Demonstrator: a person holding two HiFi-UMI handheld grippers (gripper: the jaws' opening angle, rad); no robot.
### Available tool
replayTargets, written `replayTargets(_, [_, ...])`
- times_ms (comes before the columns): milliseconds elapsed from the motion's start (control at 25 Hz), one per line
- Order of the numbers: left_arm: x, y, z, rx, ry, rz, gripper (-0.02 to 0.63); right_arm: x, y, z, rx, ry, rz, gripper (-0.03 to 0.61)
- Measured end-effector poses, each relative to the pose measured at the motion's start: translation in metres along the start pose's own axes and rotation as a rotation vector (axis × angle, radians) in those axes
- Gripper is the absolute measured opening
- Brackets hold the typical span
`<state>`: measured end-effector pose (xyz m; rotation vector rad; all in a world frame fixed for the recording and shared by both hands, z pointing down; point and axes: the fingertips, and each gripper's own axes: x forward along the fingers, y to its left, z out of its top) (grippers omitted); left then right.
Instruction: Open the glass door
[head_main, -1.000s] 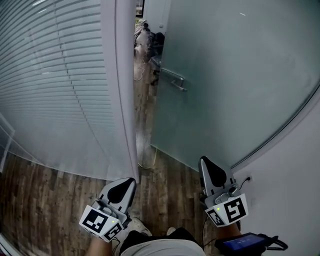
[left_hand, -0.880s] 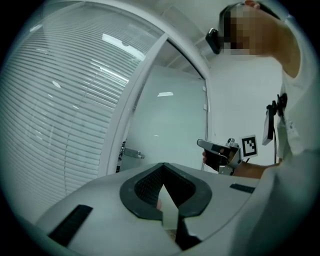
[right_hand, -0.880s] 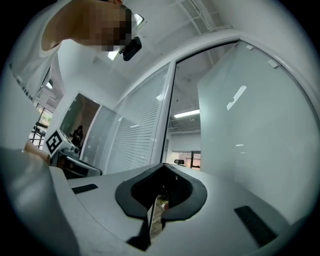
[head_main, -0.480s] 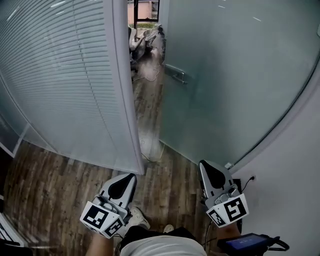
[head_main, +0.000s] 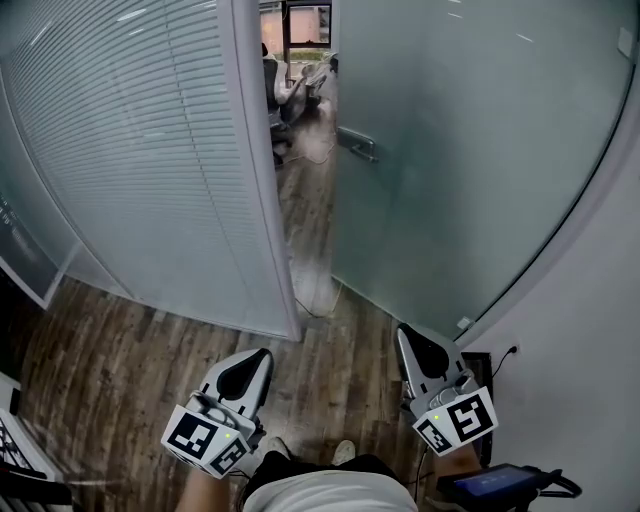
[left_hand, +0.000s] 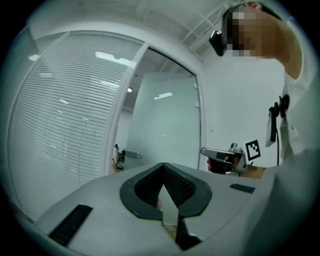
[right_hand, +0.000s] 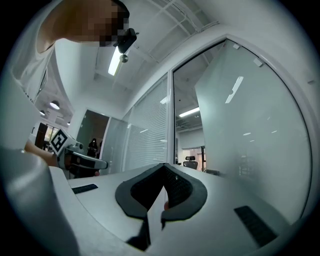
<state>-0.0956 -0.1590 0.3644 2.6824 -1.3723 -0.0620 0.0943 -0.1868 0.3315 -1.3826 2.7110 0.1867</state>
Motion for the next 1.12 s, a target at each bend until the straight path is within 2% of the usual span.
replayTargets(240, [-0.026, 0.014, 0.011, 0.010, -0.026, -0.012, 0.000, 0.006, 0.037, 0.010, -0.021, 0.001, 0.002, 0.002])
replayTargets(440, [-0.064, 0.050, 0.027, 0.104, -0.026, 0.026, 0.000, 0.026, 0.080, 0.018, -0.014, 0.018, 0.003, 0.002])
replayTargets(640, [-0.081, 0.080, 0.034, 0.077, -0.046, 0.036, 0.000, 0.043, 0.108, 0.015, -0.001, 0.041, 0.011, 0.002])
replayTargets(880, [-0.091, 0.083, 0.024, 0.054, -0.062, 0.019, 0.000, 0.039, 0.123, 0.010, -0.018, 0.043, 0.002, 0.002])
replayTargets(1120, [-0.091, 0.083, 0.025, 0.043, -0.068, 0.011, 0.000, 0.038, 0.119, 0.013, -0.028, 0.046, -0.022, 0.002])
